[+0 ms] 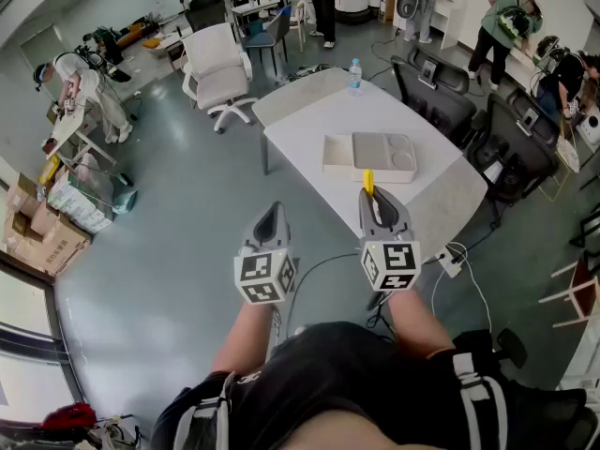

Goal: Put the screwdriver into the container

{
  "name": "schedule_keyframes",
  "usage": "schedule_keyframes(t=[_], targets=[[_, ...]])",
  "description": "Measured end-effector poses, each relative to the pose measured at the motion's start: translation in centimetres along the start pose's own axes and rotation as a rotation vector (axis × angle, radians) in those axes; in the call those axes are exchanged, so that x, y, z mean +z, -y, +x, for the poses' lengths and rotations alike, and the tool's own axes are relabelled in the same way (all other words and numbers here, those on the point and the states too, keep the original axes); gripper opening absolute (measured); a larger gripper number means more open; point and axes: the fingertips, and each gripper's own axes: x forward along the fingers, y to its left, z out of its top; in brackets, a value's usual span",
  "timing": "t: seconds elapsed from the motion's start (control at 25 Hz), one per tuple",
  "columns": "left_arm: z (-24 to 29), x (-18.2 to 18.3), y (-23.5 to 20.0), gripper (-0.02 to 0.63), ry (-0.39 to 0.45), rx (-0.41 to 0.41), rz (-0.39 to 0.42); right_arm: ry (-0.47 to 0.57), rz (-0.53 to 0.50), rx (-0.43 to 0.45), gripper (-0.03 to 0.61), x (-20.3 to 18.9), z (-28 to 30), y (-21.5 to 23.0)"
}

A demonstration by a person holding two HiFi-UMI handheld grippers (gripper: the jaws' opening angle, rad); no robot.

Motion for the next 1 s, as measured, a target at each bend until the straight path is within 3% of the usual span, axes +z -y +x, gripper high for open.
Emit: schedule_keyframes(t=[0.4,1.0], targets=[[-0.4,-1.5,-0.3,0.003,-0.033,-0.023,0.012,0.007,0.024,0.001,0.052,-0.7,0.2,-1.3],[-1.4,-2.1,-7.3,0.003,-0.039,-0.045,0.009,-0.026,0.016,0.002,0.052,-2.1,3.2,-7.8]])
